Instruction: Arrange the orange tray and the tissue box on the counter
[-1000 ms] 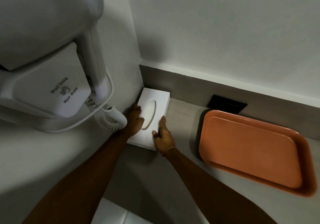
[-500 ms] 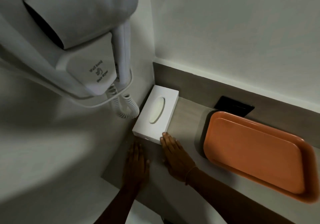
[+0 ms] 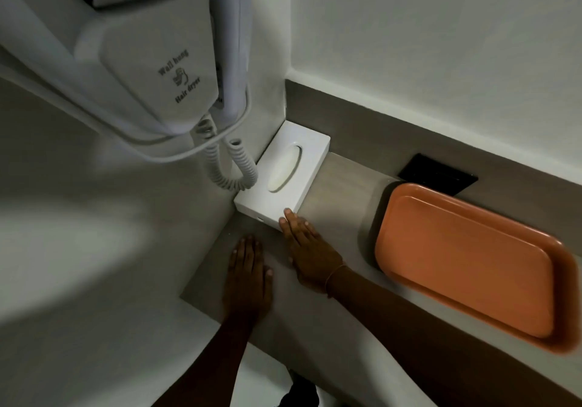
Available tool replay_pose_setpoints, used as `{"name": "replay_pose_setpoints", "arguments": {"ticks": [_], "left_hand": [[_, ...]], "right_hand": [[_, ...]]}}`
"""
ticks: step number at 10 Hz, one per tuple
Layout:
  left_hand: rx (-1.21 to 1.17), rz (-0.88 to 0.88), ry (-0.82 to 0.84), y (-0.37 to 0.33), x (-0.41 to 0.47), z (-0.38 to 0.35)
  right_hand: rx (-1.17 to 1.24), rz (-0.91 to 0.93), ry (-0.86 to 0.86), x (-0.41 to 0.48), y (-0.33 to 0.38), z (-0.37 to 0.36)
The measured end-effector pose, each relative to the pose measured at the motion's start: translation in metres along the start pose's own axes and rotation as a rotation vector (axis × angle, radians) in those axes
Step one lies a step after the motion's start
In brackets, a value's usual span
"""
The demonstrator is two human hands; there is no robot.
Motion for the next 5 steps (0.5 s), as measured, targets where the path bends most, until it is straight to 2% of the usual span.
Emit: {"name": "replay_pose_setpoints", "arguments": {"ticks": [3, 4, 5], "left_hand": [[0.013, 0.009, 0.014, -0.002, -0.001, 0.002], [-0.008, 0.003, 0.017, -0.002, -0.001, 0.0], [0.039, -0.047, 0.03, -0.006, -0.005, 0.002]], "right_hand": [[-0.037, -0.028, -0.013, 0.004, 0.008, 0.005], [0.046, -0.053, -0.107, -0.007, 0.011, 0.021], [0.319, -0.21, -0.328, -0.049, 0.014, 0.049]]}}
Point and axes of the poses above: each hand's wrist, its own x-axis towards the middle knuckle, its own z-axis out of the back of the hand, y = z × x, the point moved 6 cm from there along x, towards the middle knuckle, and after that the axes turned 13 degrees about z, right-handed, at the moved point
